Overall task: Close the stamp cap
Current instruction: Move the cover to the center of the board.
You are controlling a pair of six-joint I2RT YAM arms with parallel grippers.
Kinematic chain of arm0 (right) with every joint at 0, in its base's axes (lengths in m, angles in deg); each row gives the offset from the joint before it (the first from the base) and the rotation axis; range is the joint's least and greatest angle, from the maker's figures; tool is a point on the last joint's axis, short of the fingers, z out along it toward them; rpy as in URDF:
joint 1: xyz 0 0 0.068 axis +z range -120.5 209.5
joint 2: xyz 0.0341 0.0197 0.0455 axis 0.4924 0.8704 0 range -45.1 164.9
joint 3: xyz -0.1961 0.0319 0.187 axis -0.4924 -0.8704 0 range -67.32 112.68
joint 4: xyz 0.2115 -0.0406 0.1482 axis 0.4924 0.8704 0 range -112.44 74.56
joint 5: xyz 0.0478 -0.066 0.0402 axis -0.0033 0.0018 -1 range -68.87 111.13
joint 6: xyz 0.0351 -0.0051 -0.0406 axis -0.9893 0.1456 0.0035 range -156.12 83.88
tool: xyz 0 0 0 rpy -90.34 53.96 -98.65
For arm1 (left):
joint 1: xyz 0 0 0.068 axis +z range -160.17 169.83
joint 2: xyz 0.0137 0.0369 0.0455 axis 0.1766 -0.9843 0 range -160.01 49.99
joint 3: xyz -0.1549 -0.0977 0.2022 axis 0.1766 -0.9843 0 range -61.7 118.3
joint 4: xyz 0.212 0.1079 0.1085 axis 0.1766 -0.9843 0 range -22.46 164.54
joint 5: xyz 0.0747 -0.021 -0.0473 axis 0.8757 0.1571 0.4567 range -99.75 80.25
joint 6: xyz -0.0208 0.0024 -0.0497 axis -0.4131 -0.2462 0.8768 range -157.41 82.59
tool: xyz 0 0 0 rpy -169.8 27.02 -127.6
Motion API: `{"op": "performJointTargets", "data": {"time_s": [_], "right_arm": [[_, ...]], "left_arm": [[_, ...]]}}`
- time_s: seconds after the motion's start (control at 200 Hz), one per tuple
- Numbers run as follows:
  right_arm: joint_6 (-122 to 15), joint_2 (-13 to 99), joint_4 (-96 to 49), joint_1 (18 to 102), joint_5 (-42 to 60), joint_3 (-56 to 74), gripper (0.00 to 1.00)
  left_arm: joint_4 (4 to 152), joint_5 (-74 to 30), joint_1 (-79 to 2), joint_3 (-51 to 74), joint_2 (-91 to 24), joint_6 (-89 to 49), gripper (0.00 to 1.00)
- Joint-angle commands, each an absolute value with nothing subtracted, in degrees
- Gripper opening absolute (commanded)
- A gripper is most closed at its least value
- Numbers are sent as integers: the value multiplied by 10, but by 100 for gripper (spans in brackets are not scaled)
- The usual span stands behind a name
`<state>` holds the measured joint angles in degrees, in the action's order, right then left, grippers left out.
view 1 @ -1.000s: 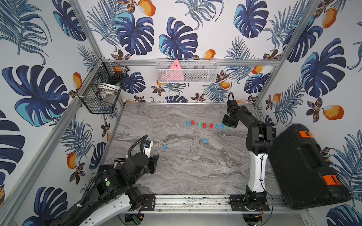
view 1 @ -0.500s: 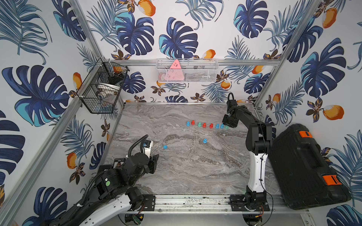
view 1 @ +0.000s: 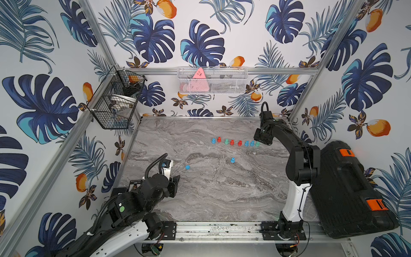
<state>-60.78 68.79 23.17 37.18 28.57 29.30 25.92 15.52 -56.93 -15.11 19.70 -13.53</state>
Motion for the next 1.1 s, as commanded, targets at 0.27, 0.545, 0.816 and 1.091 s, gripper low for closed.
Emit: {"op": "performJointTargets", "data": {"time_s": [0.27, 0.545, 0.816, 1.091], "right_arm": [[-635, 439, 209, 461, 303, 74, 45], [-662, 275, 279, 538, 293, 8, 45], [-662, 132, 350, 544, 312, -16, 48], [-648, 42, 327, 546, 300, -126, 49]], "left_arm": [[260, 163, -569, -149, 194, -140, 53], [258, 159, -569, -149, 190, -138, 53], [258, 154, -570, -148, 173, -133, 53], [255, 145, -569, -136, 147, -123, 53]]}}
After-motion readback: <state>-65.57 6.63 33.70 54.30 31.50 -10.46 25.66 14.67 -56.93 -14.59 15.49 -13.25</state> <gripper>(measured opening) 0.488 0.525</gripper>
